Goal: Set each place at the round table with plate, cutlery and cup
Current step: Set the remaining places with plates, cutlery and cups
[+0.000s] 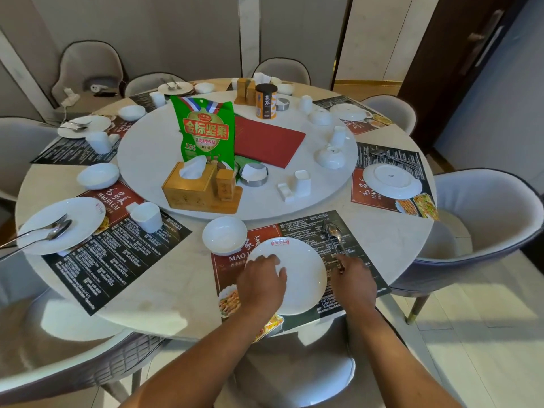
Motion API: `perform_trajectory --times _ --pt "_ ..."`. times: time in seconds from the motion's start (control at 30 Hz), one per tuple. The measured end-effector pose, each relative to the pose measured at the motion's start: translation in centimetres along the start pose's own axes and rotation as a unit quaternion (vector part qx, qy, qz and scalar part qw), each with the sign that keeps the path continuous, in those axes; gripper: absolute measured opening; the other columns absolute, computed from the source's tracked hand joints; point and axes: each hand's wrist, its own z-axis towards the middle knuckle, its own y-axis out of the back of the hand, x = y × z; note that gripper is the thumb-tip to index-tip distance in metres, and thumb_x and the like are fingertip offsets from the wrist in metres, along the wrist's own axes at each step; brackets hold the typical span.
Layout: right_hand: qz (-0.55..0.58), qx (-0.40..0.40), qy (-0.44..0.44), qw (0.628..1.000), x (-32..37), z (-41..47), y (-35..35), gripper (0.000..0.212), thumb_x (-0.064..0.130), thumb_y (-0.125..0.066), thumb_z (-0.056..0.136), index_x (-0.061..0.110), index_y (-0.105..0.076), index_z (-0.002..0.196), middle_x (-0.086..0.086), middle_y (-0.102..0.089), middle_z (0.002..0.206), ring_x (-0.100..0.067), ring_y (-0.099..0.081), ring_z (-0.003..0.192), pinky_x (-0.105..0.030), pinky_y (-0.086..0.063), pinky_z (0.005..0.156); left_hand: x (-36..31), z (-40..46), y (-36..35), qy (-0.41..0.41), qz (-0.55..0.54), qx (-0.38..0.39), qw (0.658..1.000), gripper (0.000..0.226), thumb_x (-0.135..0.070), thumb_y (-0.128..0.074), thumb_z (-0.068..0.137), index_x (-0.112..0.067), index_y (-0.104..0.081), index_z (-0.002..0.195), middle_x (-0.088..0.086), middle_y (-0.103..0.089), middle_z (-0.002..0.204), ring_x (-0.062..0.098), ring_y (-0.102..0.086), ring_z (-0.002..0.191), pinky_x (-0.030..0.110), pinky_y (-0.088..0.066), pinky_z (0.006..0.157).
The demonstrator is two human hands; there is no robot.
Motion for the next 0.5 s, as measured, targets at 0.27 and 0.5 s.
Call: perform_trajectory --times 0.27,0.5 --pt "-0.036 0.018 0.015 0.999 -3.9 4.0 2.4 0.025 0.024 -0.052 0.099 0.024 -0.068 0.118 -0.001 -0.067 0.114 -0.024 -0.063 0.099 -0.038 -0.056 0.08 -9.2 2.2 -3.9 -0.045 0.035 0.086 0.995 0.03 -0.046 -0.058 0.096 -0.023 -0.075 0.106 -0.002 -0.075 0.098 0.019 -0.069 0.086 0.03 -0.054 0.077" --pt "-0.127 0.108 0.083 0.982 -7.9 7.1 2.7 0.035 0.018 -0.057 0.092 0.027 -0.065 0.125 0.001 -0.064 0.125 -0.025 -0.06 0.106 -0.036 -0.053 0.081 -14.9 4.1 -8.5 0.024 0.08 0.132 0.988 0.023 -0.038 -0.063 0.095 -0.016 -0.068 0.098 0.002 -0.069 0.092 0.024 -0.067 0.086 0.03 -0.044 0.063"
